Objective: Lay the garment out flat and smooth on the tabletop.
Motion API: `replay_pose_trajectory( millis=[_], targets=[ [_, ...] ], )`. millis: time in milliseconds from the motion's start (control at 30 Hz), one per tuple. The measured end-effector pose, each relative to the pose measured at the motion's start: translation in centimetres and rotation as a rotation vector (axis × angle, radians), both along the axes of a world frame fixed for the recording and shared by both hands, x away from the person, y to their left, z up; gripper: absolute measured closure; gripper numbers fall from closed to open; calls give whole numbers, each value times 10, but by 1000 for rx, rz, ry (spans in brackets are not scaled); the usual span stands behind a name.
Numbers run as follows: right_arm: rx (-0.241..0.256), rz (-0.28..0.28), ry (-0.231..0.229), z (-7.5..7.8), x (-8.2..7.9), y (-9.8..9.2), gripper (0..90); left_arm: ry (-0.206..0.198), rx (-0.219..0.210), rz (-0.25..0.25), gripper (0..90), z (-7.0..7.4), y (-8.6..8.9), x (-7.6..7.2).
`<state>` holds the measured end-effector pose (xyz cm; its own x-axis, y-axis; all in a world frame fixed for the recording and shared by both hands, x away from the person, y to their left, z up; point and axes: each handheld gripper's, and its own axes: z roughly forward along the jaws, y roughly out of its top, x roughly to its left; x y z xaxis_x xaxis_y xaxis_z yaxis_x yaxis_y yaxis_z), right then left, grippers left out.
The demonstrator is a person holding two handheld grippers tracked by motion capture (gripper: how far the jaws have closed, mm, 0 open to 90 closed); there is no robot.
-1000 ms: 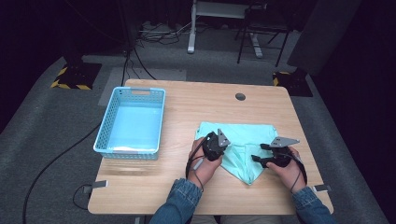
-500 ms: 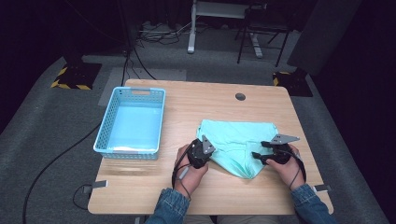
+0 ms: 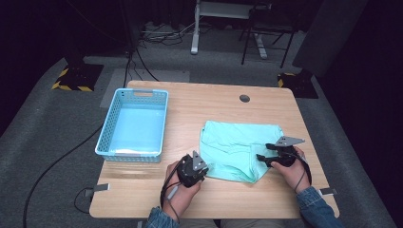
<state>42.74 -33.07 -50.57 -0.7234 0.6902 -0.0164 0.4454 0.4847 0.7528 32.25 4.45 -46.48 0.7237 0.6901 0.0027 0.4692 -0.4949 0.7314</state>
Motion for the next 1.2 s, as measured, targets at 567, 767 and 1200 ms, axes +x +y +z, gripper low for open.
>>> replay_pose_trajectory(
  millis=[567,767,1200],
  targets=[
    [5,14,-25,12,-4,7,334,-39,-29,89,499,-17,-4,41],
    [-2,29,-14,18,2,19,440,-38,-11,131,496,-27,-2,56],
    [-69,38,24,11,17,38,668,-39,40,120,498,-38,-9,64]
  ],
)
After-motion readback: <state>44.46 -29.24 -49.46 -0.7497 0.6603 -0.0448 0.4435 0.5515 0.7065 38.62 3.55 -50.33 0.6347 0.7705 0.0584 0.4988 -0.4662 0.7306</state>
